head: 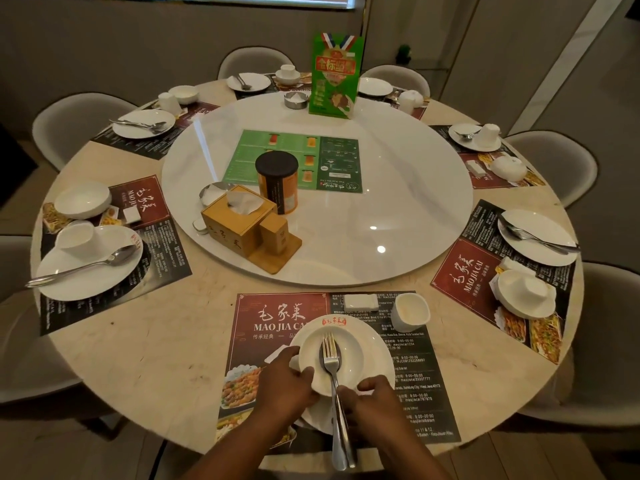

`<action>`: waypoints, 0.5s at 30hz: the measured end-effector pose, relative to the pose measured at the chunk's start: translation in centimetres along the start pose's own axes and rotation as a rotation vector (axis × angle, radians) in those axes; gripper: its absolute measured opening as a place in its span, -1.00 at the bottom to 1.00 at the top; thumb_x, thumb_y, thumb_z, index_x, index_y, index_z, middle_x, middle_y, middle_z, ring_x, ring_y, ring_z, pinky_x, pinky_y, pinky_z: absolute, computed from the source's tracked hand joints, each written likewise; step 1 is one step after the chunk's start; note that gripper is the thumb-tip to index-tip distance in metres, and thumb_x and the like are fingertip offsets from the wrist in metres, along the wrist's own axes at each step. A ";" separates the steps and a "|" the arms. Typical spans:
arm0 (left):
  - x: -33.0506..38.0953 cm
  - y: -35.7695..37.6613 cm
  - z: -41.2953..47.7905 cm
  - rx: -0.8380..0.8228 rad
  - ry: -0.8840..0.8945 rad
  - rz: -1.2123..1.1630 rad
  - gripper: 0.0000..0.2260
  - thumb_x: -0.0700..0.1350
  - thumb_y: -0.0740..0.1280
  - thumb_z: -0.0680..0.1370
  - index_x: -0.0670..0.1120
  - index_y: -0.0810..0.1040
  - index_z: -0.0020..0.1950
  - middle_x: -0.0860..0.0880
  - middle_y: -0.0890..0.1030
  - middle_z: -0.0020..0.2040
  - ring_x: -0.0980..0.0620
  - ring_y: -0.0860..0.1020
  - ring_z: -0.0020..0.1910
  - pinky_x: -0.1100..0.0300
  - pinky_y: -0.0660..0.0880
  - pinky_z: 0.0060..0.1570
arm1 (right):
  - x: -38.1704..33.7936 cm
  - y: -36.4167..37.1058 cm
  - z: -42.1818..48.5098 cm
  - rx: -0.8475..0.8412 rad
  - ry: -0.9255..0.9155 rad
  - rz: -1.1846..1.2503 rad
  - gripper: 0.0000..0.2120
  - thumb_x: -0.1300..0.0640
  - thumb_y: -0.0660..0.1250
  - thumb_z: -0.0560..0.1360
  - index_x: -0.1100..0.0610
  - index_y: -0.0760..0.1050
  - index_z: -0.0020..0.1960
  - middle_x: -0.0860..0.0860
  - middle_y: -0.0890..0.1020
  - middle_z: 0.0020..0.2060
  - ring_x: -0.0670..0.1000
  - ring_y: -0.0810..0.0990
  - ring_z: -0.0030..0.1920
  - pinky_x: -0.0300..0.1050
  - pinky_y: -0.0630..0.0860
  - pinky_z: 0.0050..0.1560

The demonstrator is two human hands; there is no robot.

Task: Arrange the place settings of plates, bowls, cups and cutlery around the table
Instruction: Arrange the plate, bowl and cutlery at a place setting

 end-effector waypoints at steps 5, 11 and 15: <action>0.7 0.1 -0.3 -0.001 0.001 -0.047 -0.66 -0.18 0.38 0.43 0.22 0.51 0.06 0.00 0.67 -0.10 -0.04 0.68 -0.17 0.00 0.67 -0.30 | -0.1 -0.1 0.4 0.086 -0.036 -0.021 -0.62 0.02 0.41 0.45 -0.09 0.31 0.17 0.11 0.66 -0.07 0.08 0.69 -0.16 -0.03 0.64 -0.24; 0.5 -0.1 -0.3 0.014 -0.006 -0.079 -0.63 -0.21 0.41 0.45 0.12 0.54 0.20 0.01 0.66 -0.06 0.05 0.67 -0.22 0.08 0.67 -0.29 | -0.3 0.2 0.9 0.079 -0.123 -0.096 -0.59 0.06 0.41 0.44 -0.23 0.37 0.20 0.08 0.70 -0.13 0.06 0.70 -0.16 0.01 0.65 -0.13; 0.4 -1.0 -0.3 0.022 -0.003 -0.141 -0.63 -0.21 0.41 0.47 0.09 0.54 0.22 0.01 0.66 -0.04 0.01 0.66 -0.13 0.09 0.67 -0.27 | -1.0 0.7 0.8 0.058 -0.149 -0.079 -0.60 0.06 0.42 0.44 -0.28 0.38 0.16 0.04 0.72 -0.23 0.05 0.71 -0.18 0.11 0.66 -0.10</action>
Point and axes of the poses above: each hand's wrist, its own z-axis towards the middle knuckle, its own y-axis out of the palm, x = y × z, the point moved 5 cm from there along z, towards the middle knuckle
